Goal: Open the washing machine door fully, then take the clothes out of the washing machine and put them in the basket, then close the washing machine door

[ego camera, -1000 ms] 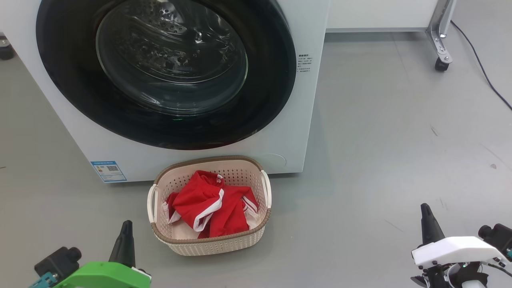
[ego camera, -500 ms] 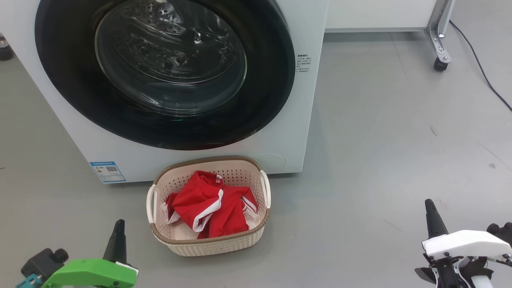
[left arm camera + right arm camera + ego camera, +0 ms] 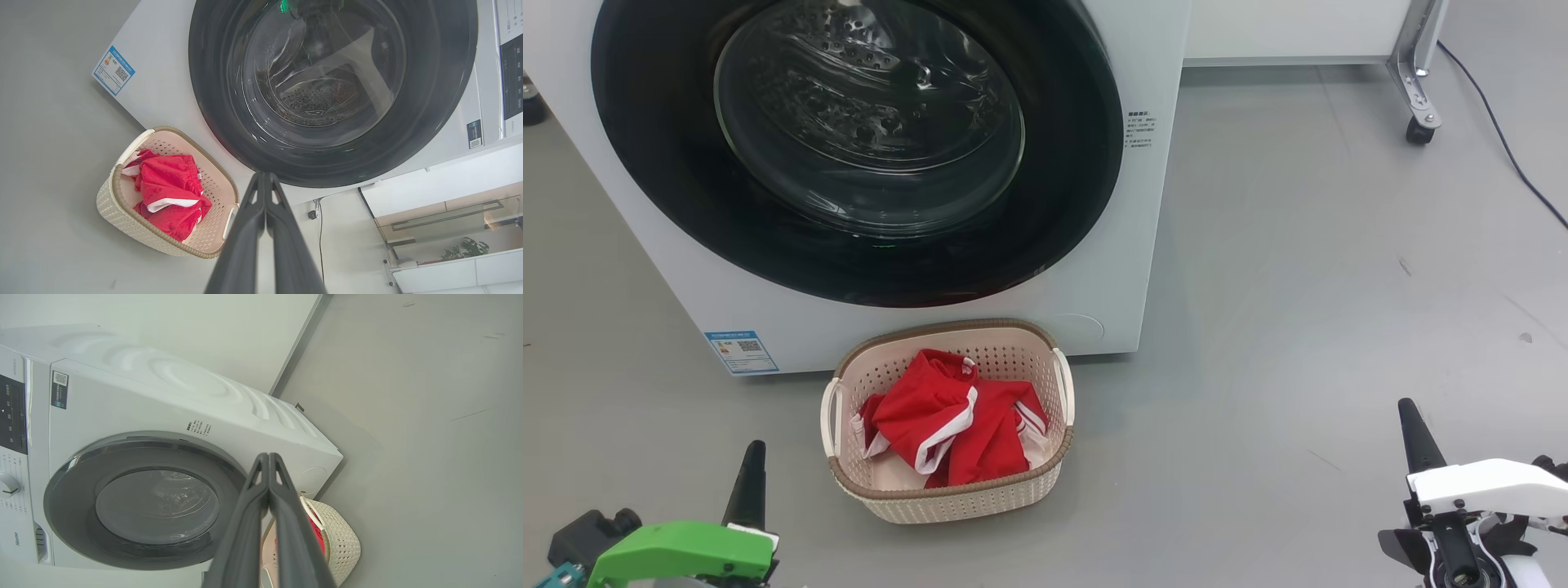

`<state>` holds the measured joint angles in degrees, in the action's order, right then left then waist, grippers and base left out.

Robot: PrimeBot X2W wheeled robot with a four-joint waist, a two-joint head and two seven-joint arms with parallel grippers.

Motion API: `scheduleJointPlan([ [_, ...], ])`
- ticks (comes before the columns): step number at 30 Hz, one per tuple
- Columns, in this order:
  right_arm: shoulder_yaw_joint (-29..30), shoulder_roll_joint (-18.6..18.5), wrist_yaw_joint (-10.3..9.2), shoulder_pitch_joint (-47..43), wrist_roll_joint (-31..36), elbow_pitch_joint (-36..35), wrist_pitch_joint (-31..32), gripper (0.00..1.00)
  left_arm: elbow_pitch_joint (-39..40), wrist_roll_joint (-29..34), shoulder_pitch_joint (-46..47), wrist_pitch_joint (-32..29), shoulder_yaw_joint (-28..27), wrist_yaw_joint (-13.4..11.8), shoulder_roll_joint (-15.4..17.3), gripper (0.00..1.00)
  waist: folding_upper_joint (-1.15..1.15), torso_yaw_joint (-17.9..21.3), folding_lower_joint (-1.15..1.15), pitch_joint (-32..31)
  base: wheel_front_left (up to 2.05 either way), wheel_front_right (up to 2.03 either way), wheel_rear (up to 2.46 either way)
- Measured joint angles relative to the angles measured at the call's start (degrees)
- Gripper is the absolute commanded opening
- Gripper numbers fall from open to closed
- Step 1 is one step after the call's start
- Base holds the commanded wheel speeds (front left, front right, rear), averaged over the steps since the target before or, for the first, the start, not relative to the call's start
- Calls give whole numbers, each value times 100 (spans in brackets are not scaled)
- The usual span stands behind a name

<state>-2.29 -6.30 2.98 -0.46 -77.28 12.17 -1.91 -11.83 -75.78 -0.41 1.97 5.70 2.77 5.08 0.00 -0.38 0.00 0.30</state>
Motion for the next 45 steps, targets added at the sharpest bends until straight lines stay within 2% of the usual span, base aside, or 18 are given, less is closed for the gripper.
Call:
scheduleJointPlan([
  [31,548,101,346,291,-1773,272,459,0,-248,-1980,258,-396,-480,363,4,0,0,39,0,-9,0,0,0],
  [45,561,103,349,345,-1800,304,469,0,-276,-2001,280,-401,-514,366,4,0,0,39,0,-11,0,0,0],
])
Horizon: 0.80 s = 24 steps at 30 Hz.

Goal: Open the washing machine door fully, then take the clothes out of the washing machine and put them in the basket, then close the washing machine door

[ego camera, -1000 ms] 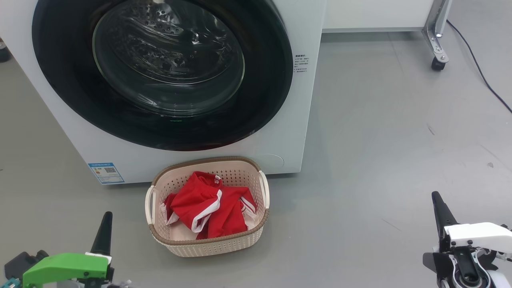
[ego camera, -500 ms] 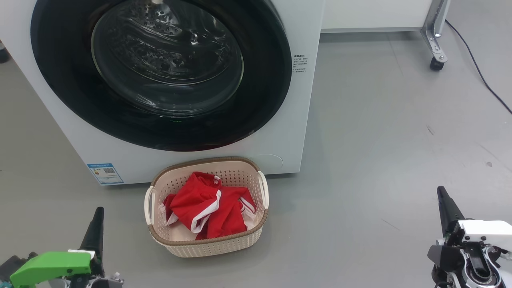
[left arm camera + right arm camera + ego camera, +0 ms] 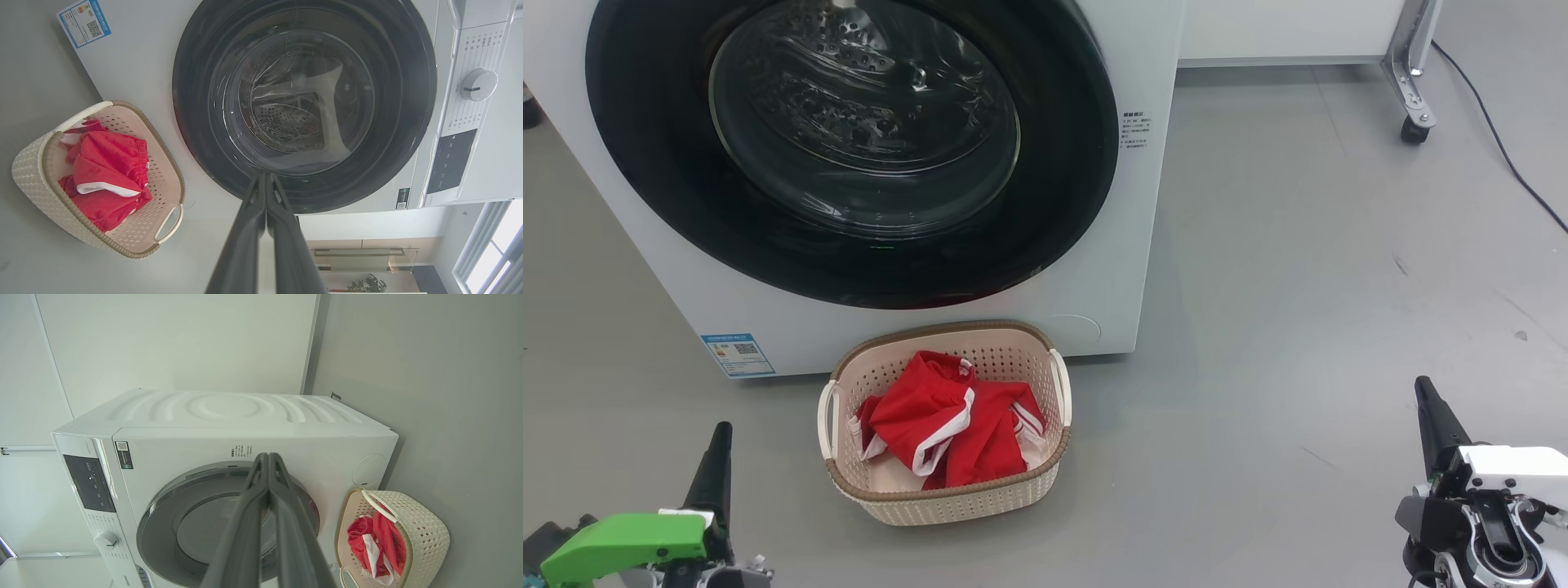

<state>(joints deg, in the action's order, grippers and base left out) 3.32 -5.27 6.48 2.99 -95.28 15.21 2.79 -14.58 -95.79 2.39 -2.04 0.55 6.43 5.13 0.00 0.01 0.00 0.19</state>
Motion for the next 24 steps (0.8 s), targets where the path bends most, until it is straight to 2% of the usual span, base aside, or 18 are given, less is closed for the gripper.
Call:
scheduleJointPlan([
  [24,9,4,2,6,0,33,2,0,-67,0,7,-26,-12,43,-1,0,0,0,0,-2,0,0,0],
])
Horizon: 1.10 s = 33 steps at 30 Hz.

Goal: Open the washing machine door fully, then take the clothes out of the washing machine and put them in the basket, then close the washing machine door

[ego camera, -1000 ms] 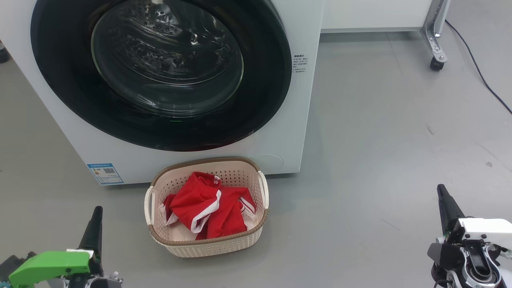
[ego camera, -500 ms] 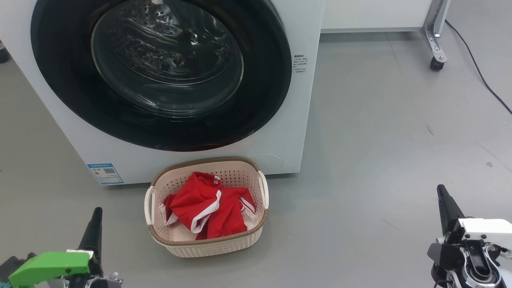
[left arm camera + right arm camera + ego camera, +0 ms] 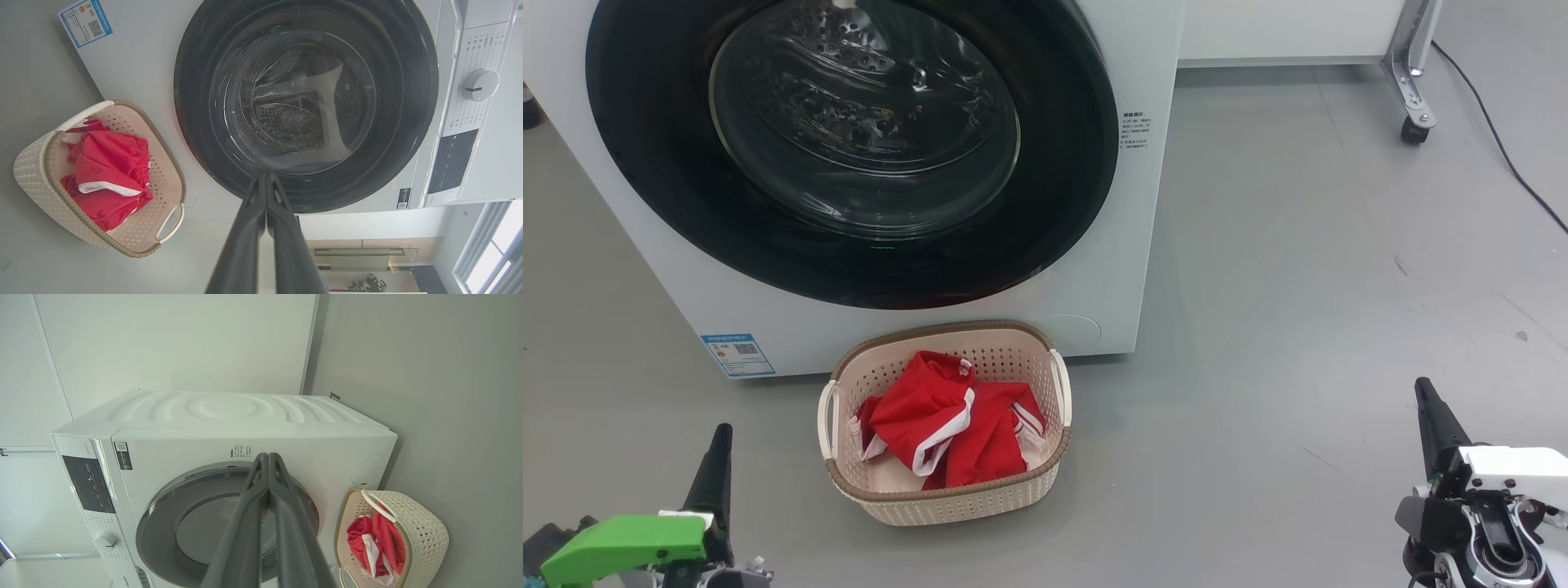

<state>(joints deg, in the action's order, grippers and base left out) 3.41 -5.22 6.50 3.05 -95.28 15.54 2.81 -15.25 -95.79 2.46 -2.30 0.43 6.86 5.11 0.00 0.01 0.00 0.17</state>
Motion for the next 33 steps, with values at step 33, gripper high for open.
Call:
scheduleJointPlan([
  [33,15,16,16,4,0,31,14,0,-44,0,21,-15,-11,1,-1,0,0,0,0,-2,0,0,0],
])
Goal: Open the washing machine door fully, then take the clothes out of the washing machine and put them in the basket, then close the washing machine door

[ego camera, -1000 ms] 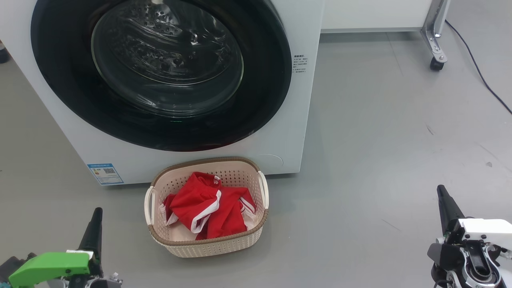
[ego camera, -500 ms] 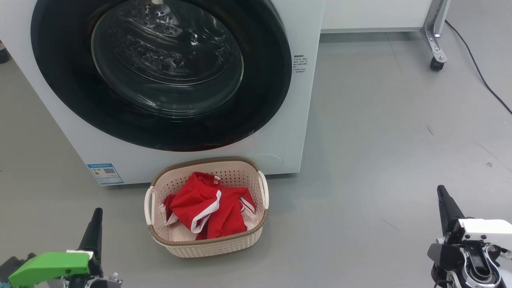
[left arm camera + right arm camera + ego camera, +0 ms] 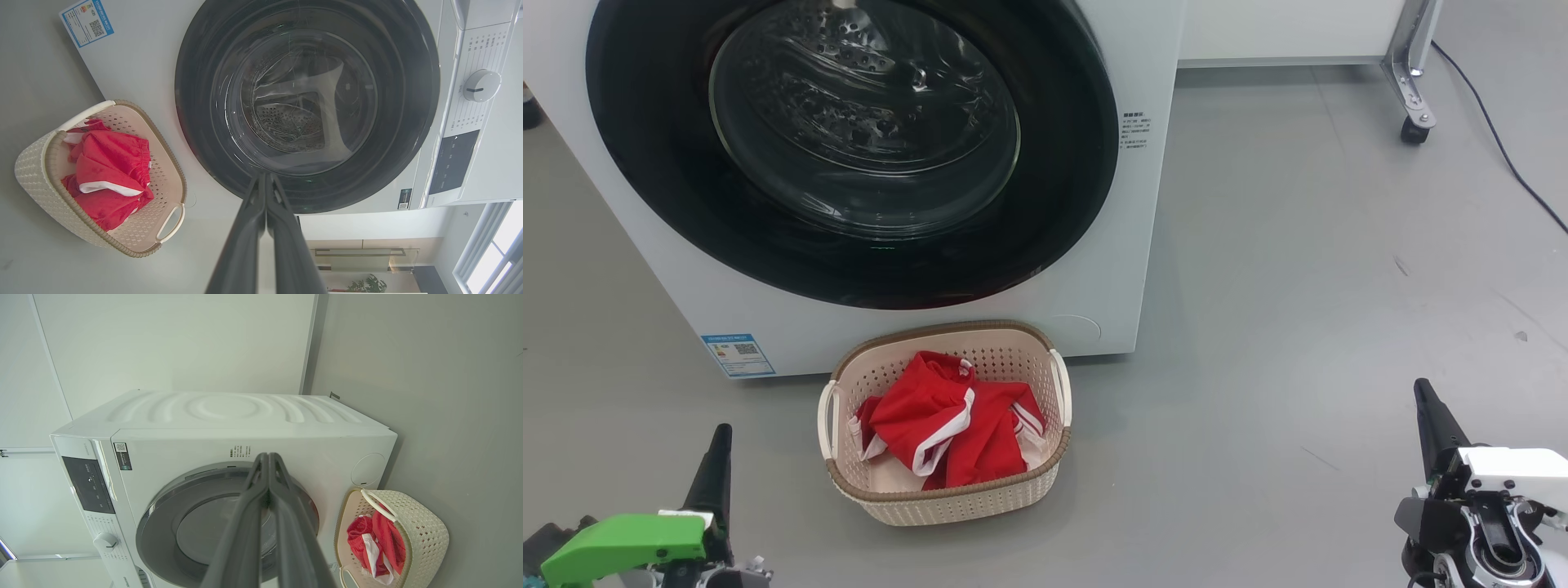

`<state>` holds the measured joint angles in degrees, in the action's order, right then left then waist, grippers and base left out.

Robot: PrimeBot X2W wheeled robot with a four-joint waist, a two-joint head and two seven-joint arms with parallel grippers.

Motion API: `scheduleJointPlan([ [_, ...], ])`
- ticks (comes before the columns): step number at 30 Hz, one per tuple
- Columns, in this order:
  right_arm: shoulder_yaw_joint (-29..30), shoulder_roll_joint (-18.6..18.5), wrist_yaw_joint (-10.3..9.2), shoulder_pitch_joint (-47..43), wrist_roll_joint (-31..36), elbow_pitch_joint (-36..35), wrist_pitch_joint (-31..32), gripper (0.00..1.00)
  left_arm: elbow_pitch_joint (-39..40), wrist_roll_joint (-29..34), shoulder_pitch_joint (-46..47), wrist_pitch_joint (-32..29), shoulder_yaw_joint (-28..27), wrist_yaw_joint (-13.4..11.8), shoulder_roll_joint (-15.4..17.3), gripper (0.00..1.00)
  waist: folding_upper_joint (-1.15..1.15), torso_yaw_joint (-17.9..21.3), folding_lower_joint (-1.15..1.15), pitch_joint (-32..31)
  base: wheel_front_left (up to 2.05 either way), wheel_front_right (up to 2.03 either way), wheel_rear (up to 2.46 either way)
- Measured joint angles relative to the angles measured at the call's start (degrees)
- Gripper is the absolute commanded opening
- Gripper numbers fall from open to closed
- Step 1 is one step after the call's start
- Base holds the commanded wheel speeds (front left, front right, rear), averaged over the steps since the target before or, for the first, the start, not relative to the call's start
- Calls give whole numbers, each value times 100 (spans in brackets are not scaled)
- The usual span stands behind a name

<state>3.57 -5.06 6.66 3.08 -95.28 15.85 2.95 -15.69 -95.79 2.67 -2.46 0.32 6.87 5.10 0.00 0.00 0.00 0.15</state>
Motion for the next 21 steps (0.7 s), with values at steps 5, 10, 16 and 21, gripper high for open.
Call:
scheduleJointPlan([
  [5,1,1,1,1,0,3,3,0,-5,0,2,0,-2,0,0,0,0,0,0,0,0,0,0],
  [10,3,2,1,1,0,5,3,0,-10,0,3,-1,-3,0,-1,0,0,0,0,0,0,0,0],
  [16,5,3,30,1,1,15,3,0,-13,0,5,-1,-5,0,-1,0,0,0,0,0,0,0,0],
  [21,7,4,30,2,1,19,3,0,-15,0,6,-1,-7,0,-1,0,0,0,0,-1,0,0,0],
])
